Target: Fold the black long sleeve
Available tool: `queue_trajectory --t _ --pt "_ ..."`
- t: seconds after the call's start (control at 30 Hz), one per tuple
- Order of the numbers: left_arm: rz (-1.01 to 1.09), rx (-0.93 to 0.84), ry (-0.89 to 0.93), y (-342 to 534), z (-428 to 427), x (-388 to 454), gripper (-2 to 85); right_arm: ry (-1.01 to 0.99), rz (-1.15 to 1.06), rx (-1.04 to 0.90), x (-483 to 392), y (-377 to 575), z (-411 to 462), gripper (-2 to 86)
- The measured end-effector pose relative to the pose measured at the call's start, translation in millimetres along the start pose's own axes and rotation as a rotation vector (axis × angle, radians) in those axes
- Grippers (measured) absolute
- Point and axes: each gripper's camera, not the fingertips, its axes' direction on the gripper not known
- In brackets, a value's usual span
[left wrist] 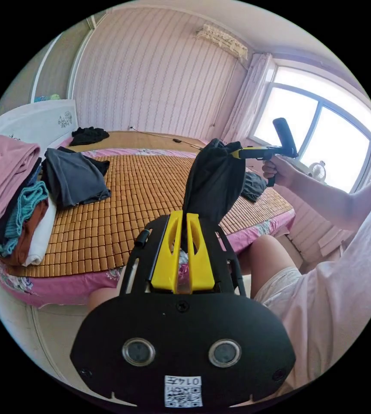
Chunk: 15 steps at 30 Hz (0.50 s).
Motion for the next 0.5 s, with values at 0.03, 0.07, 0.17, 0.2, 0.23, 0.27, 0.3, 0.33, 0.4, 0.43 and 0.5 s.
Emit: queue_trajectory --t 0.03,0.07,0.17,0.2,0.23,0.27,0.3,0.33,0.4,0.43,0.5 --pt "-0.032 0.027 -0.021 0 -5 -8 -0.9 -0.010 -0.075 -0.022 -3 -27 8 3.4" --pt "-0.068 0.056 -0.043 -1 -9 -16 -0.8 -0.014 -0.157 -0.046 -7 -56 17 3.4" --pt "-0.175 0.153 -0.084 -11 -17 -45 -0.8 -0.015 -0.326 -0.113 -14 -137 46 3.7" --pt "-0.195 0.175 -0.087 -16 -17 -51 -0.8 -0.014 -0.352 -0.124 -14 -155 53 3.8" --pt "-0.217 0.228 -0.097 -27 -18 -65 -0.7 -0.008 -0.412 -0.150 -15 -194 69 4.0" --pt "-0.219 0.284 -0.133 -41 -18 -79 -0.5 0.012 -0.457 -0.186 -16 -236 88 4.4" --pt "-0.221 0.306 -0.163 -49 -18 -87 -0.3 0.024 -0.472 -0.201 -16 -258 99 4.6" --pt "-0.245 0.334 -0.246 -65 -15 -106 0.2 0.044 -0.477 -0.237 -16 -303 123 5.4" --pt "-0.347 0.320 -0.377 -86 -3 -141 2.0 0.123 -0.404 -0.307 -12 -363 168 7.8" --pt "-0.430 0.291 -0.425 -95 6 -165 3.8 0.196 -0.300 -0.358 -6 -392 198 10.5" --pt "-0.515 0.252 -0.420 -101 13 -189 5.5 0.201 -0.175 -0.417 1 -410 234 15.8"
